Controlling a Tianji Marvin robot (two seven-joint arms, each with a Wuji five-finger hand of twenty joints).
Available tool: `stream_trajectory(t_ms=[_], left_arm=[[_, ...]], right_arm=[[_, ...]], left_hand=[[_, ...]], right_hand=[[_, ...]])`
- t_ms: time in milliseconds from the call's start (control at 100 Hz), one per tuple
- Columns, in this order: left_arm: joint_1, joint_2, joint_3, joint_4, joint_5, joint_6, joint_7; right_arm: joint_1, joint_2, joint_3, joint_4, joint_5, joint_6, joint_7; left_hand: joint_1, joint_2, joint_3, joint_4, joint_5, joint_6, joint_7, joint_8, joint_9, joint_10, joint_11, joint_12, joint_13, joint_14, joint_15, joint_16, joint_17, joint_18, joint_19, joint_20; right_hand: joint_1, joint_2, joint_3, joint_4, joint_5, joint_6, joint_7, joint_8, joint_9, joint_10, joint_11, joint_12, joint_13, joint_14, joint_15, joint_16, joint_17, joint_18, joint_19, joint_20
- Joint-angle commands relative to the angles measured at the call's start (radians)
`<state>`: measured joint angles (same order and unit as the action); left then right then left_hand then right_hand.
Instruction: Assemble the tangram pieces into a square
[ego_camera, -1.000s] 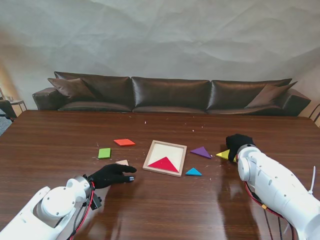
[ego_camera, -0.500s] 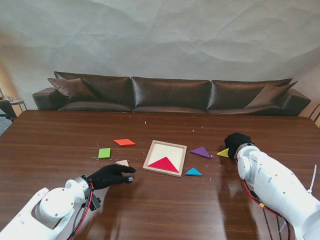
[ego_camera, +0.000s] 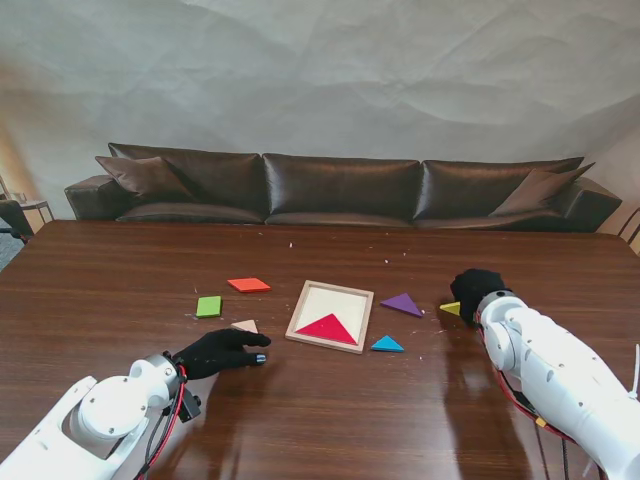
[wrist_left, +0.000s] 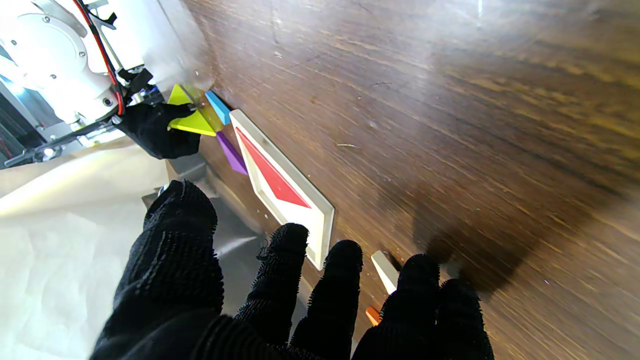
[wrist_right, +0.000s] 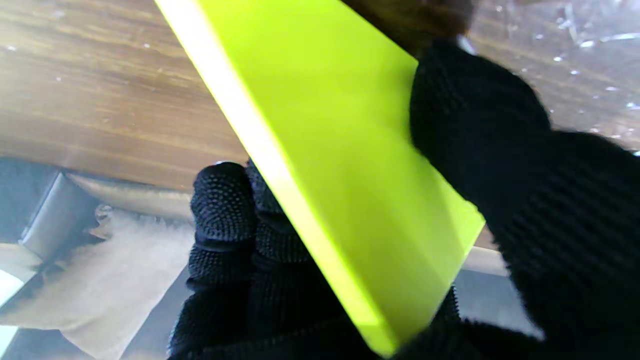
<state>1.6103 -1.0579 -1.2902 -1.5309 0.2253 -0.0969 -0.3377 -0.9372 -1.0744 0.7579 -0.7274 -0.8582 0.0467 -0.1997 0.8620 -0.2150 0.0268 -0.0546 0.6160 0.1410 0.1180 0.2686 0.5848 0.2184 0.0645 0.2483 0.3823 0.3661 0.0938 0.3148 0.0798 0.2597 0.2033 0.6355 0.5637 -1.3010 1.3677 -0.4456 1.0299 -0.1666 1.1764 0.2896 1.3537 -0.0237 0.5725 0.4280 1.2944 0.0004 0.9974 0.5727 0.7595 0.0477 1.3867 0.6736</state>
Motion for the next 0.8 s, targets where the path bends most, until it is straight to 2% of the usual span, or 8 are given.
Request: stream_trajectory(t_ms=[0, 30, 140, 360, 520, 790], left_arm=[[0.003, -0.003, 0.004, 0.007, -0.003, -0.002, -0.018], [0.003, -0.003, 0.004, 0.008, -0.004, -0.003, -0.018], [0.000, -0.004, 0.006, 0.012, -0.007, -0.008, -0.017], [-0.002, -0.004, 0.007, 0.018, -0.013, -0.013, -0.017], [-0.003, -0.004, 0.007, 0.020, -0.017, -0.017, -0.020], [-0.005, -0.003, 0.006, 0.024, -0.022, -0.022, -0.026]], right_arm=[[-0.014, 0.009, 0.010, -0.033, -0.008, -0.016, 0.017], [-0.019, 0.014, 0.020, -0.053, -0.027, -0.026, 0.018], [-0.042, 0.024, 0.058, -0.129, -0.082, -0.057, 0.032], [-0.068, 0.029, 0.068, -0.275, -0.142, -0.141, 0.078], [-0.047, 0.018, -0.003, -0.327, -0.138, -0.195, 0.078], [0.023, -0.015, -0.143, -0.333, -0.094, -0.256, 0.038]], left_hand=[[0.010, 0.039, -0.021, 0.035, 0.016, -0.006, 0.002, 0.002, 0.017, -0.003, 0.005, 0.005, 0.010, 0.014, 0.013, 0.012, 0.015, 0.070, 0.007, 0.012], [0.010, 0.040, -0.021, 0.035, 0.016, -0.005, 0.002, 0.002, 0.017, -0.003, 0.005, 0.005, 0.010, 0.015, 0.013, 0.012, 0.015, 0.070, 0.007, 0.011], [0.010, 0.041, -0.022, 0.035, 0.015, -0.007, 0.002, 0.002, 0.017, -0.005, 0.005, 0.005, 0.011, 0.014, 0.013, 0.012, 0.017, 0.070, 0.008, 0.012], [0.012, 0.041, -0.022, 0.035, 0.017, -0.006, 0.003, 0.002, 0.017, -0.003, 0.005, 0.005, 0.011, 0.016, 0.013, 0.012, 0.017, 0.071, 0.008, 0.012], [0.012, 0.041, -0.022, 0.035, 0.016, -0.006, 0.002, 0.002, 0.018, -0.004, 0.006, 0.006, 0.011, 0.017, 0.013, 0.012, 0.017, 0.071, 0.008, 0.012], [0.013, 0.042, -0.022, 0.036, 0.016, -0.005, 0.002, 0.002, 0.019, -0.003, 0.006, 0.006, 0.013, 0.017, 0.014, 0.013, 0.018, 0.071, 0.008, 0.012]], right_hand=[[0.080, -0.005, 0.091, 0.019, 0.081, -0.089, 0.039, -0.028, 0.089, 0.012, 0.025, 0.024, 0.017, -0.127, 0.081, 0.016, 0.331, -0.035, 0.062, 0.003], [0.080, -0.010, 0.097, 0.017, 0.078, -0.094, 0.061, -0.063, 0.094, 0.011, 0.027, 0.030, 0.018, -0.131, 0.088, 0.014, 0.332, -0.041, 0.068, 0.001], [0.083, -0.016, 0.110, 0.015, 0.071, -0.106, 0.104, -0.122, 0.094, 0.008, 0.033, 0.050, 0.017, -0.136, 0.102, 0.019, 0.334, -0.046, 0.076, 0.001], [0.086, -0.009, 0.108, 0.018, 0.061, -0.119, 0.135, -0.165, 0.089, -0.001, 0.028, 0.058, 0.015, -0.133, 0.098, 0.016, 0.329, -0.045, 0.066, -0.002], [0.084, 0.004, 0.108, 0.021, 0.051, -0.147, 0.147, -0.168, 0.079, -0.019, 0.024, 0.065, 0.014, -0.133, 0.087, 0.012, 0.321, -0.047, 0.043, -0.009], [0.095, 0.009, 0.109, 0.025, 0.044, -0.192, 0.172, -0.192, 0.061, -0.053, 0.015, 0.077, 0.011, -0.121, 0.054, 0.000, 0.305, -0.037, -0.013, -0.023]])
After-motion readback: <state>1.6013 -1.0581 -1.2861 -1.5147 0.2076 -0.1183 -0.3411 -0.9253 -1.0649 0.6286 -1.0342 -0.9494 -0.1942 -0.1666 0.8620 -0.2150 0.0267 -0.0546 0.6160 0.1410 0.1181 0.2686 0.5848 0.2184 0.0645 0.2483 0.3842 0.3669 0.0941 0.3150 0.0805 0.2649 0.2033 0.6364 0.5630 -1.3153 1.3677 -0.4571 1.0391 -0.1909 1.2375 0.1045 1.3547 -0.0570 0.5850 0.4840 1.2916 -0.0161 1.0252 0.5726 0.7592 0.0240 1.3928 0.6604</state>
